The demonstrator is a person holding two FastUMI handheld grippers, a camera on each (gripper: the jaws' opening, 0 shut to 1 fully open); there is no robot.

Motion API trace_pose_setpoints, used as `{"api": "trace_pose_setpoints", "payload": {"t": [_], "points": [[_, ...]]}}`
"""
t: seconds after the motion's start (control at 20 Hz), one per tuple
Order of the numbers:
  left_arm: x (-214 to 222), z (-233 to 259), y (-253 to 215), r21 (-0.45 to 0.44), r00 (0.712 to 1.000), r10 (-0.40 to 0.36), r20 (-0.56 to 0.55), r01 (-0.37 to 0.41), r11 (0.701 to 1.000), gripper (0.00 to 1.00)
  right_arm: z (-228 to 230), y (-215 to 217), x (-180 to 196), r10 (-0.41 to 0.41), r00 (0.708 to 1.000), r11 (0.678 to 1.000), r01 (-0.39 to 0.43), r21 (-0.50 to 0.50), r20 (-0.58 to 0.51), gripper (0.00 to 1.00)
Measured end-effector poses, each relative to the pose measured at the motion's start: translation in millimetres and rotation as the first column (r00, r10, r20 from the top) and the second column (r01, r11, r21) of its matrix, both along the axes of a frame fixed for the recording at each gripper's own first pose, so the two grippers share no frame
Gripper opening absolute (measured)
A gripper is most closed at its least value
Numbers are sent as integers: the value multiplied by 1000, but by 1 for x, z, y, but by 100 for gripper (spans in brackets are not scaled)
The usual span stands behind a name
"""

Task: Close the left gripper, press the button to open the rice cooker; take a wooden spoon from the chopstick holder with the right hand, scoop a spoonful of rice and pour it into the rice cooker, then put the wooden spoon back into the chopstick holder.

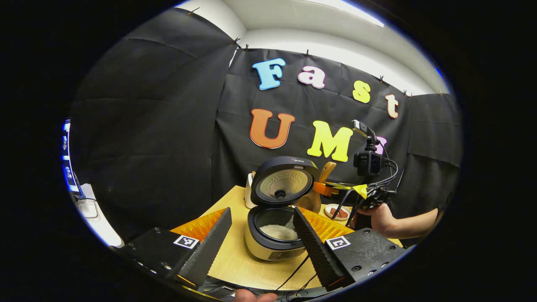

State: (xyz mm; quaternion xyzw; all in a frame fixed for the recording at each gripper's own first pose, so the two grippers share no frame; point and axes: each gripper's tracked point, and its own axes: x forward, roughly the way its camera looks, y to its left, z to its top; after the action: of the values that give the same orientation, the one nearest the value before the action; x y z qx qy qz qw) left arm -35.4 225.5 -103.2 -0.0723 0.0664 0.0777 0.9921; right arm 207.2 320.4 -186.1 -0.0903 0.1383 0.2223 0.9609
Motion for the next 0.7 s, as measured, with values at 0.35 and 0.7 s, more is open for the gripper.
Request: {"api": "trace_pose_setpoints", "payload": {"t": [0.35, 0.7], "points": [[-2, -4, -4, -18, 1000, 10, -11, -10, 1000, 95, 14, 15, -20, 115, 973, 980, -77, -185, 200, 9], [-10, 8, -6, -12, 1000, 19, -4, -19, 1000, 95, 24, 16, -30, 123, 975, 987, -100, -128, 184, 8]]}}
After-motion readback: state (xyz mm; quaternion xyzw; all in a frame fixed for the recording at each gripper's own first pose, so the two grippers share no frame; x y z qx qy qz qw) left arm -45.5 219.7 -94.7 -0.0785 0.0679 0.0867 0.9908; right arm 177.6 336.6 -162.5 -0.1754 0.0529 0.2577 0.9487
